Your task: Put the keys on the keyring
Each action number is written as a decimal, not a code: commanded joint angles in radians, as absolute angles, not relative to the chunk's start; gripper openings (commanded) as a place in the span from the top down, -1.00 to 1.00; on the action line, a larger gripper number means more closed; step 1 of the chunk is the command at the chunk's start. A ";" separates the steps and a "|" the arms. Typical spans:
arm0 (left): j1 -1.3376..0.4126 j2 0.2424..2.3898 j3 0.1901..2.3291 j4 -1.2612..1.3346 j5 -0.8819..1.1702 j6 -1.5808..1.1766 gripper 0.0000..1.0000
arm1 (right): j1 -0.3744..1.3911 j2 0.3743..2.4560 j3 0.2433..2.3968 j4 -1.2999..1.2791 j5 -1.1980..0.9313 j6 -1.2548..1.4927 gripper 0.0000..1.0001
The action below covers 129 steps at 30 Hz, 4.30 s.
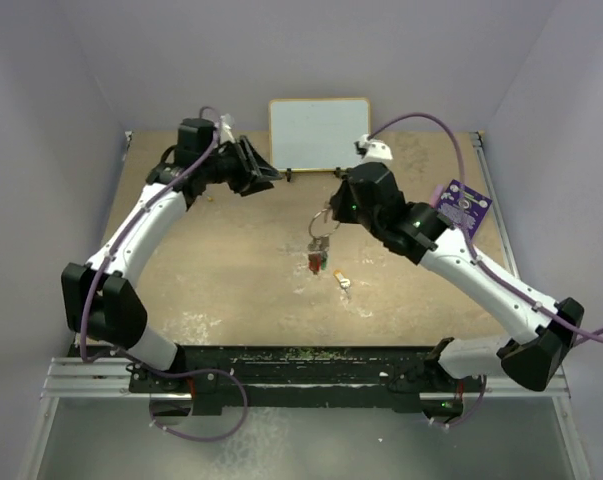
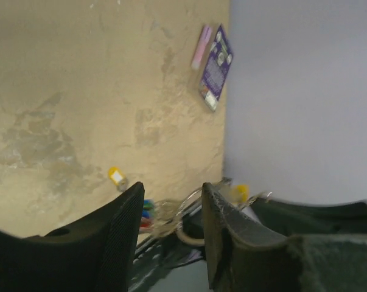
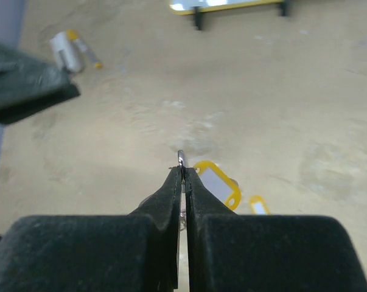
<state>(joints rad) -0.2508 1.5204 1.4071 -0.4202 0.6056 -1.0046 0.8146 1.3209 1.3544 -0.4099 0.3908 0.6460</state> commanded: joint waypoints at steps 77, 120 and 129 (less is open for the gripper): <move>-1.092 1.910 0.931 0.389 -0.266 -0.546 0.91 | 0.239 1.235 1.056 -0.840 0.230 1.074 -0.25; -0.851 1.803 0.872 0.409 -0.370 -0.007 0.93 | 0.239 1.638 1.042 -0.621 0.148 0.807 0.95; -0.851 1.804 0.885 0.392 -0.373 -0.024 0.93 | 0.244 1.542 1.226 -0.527 0.201 0.728 1.00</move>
<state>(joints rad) -0.8513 1.8069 0.8562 0.3527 -0.3534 -0.0322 0.2417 1.6318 1.0870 -0.6235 0.1654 0.7971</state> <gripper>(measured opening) 0.037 0.012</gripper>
